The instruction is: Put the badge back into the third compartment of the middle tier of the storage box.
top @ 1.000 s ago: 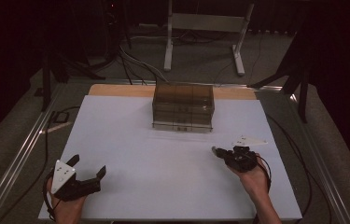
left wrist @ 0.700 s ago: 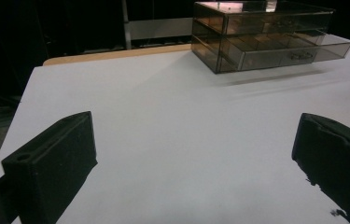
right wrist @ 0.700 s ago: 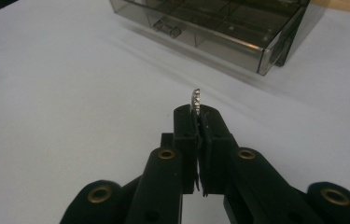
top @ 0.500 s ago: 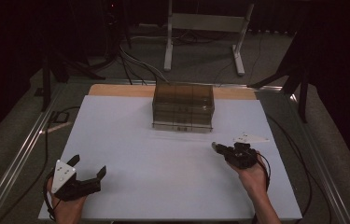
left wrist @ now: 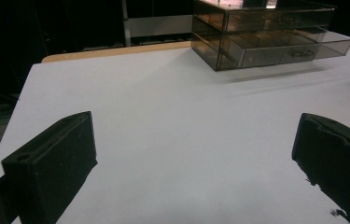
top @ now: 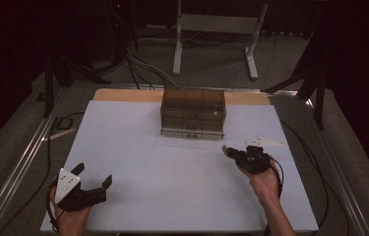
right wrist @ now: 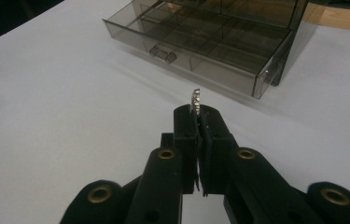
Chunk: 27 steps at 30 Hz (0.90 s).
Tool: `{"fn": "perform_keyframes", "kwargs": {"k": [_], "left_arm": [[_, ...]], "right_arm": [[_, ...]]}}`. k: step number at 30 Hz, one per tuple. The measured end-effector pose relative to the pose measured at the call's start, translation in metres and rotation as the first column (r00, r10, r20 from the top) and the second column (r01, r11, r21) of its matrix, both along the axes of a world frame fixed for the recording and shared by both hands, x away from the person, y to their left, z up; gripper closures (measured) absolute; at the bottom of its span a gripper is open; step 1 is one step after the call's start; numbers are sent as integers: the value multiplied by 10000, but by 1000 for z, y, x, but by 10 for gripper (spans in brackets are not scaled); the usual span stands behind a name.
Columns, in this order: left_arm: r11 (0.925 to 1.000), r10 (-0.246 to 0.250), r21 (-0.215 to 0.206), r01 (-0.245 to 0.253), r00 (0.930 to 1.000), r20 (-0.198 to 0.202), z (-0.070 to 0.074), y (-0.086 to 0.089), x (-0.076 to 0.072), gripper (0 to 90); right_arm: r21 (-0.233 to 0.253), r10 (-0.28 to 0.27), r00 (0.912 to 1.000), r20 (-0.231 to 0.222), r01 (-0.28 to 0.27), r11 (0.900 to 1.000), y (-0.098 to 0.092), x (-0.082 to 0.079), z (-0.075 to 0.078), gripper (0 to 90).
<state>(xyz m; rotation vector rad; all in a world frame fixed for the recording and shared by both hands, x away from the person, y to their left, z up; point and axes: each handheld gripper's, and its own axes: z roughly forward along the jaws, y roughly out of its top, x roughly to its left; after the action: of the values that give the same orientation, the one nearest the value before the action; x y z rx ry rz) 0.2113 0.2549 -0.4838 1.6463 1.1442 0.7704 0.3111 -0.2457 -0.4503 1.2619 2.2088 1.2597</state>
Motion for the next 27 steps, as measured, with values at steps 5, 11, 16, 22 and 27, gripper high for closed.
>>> {"fn": "perform_keyframes", "kwargs": {"k": [5,11,16,22,27], "left_arm": [[10000,-7,15,7,10000,-10,0,0,0,8],[10000,2,66,-1,10000,-76,0,0,0,7],[10000,-1,78,1,10000,-55,0,-1,0,8],[10000,-16,75,17,10000,-65,0,-1,0,7],[10000,-22,74,22,10000,-55,0,-1,0,7]], "right_arm": [[77,-59,10000,17,59,10000,1,3,3,878],[153,-102,9999,111,100,9998,6,8,5,878],[224,-151,9998,162,147,9996,9,13,8,878],[205,-213,9995,236,208,9996,13,18,12,878],[244,-236,9992,315,229,9994,15,22,16,878]]}}
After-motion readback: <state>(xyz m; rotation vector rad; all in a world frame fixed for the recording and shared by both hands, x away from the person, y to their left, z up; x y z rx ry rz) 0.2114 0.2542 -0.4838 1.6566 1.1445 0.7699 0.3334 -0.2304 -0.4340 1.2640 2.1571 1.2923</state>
